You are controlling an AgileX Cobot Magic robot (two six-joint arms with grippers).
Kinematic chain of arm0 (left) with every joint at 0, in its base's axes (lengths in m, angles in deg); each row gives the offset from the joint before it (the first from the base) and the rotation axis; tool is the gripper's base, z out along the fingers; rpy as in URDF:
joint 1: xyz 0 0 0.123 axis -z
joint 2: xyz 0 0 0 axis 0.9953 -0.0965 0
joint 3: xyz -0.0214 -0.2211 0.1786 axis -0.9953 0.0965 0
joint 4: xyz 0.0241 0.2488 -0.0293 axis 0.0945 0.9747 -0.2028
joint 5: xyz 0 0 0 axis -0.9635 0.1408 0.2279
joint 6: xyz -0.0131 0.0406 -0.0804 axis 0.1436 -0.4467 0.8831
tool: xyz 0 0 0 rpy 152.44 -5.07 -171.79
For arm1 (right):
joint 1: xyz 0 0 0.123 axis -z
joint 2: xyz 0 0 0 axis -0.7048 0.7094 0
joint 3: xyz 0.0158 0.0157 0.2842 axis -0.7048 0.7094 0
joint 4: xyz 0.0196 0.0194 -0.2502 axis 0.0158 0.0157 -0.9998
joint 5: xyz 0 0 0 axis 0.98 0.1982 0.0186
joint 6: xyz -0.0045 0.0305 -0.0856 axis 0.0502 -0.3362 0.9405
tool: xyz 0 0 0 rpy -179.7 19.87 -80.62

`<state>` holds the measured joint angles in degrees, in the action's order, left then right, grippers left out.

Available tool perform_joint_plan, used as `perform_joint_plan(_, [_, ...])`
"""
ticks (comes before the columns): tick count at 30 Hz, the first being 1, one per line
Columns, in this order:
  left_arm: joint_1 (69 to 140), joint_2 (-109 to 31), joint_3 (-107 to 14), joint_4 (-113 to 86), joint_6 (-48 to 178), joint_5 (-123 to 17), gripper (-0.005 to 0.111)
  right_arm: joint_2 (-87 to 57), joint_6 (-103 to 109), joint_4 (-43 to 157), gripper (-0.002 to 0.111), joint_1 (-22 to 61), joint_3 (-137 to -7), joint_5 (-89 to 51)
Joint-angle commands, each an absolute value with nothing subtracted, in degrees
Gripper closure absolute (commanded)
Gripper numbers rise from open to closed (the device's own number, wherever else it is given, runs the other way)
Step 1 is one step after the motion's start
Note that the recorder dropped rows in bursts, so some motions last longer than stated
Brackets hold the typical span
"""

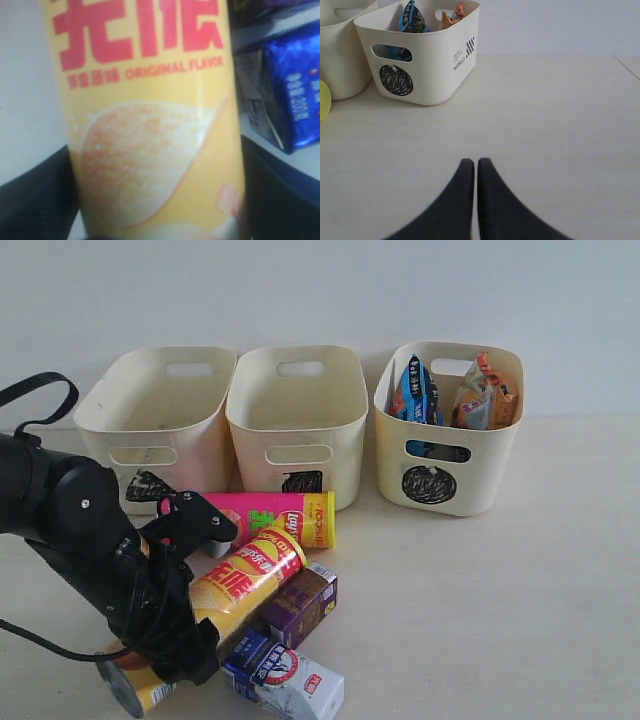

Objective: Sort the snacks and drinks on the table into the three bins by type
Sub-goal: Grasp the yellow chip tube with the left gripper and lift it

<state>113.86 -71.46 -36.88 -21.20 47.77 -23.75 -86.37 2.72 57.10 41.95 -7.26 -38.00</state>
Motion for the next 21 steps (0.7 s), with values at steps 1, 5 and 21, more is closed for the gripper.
perform_joint_plan(1, [114.29, -67.57, -37.08, -21.13, 47.74, -23.26, 0.102, -86.69, 2.63, 57.15, 0.108, 41.96, -7.03, -37.62])
perform_joint_plan(5, [114.29, -64.05, -37.08, -21.43, 45.31, -19.86, 0.102, -86.69, 2.63, 57.15, 0.108, 41.96, -7.03, -37.62])
perform_joint_plan(21, [114.29, -47.08, -39.51, -18.78, 52.68, -13.58, 0.102, -86.69, 2.63, 57.15, 0.108, 41.96, -7.03, -37.62])
